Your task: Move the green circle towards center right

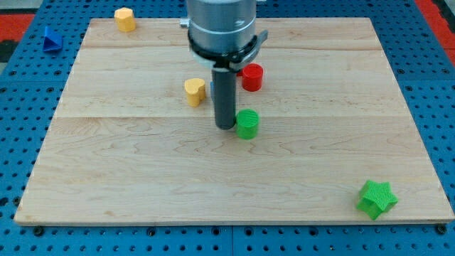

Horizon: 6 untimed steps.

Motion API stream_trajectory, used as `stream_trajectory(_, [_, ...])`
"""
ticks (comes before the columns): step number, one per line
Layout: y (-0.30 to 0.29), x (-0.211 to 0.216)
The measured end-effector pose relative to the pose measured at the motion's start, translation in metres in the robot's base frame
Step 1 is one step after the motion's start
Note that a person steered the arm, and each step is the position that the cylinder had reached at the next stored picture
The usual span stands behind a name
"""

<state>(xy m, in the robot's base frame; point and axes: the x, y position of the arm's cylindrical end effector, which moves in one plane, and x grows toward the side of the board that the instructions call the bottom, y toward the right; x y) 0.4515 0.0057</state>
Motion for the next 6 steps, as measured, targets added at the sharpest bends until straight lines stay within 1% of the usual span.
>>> stream_trajectory(1, [0.044, 0.000])
stream_trajectory(2, [0.048, 0.021])
stream_trajectory(3, [0.048, 0.055])
stream_trajectory(4, [0.052, 0.063])
stream_trajectory(5, [0.070, -0.016])
stream_trajectory(6, [0.084, -0.053])
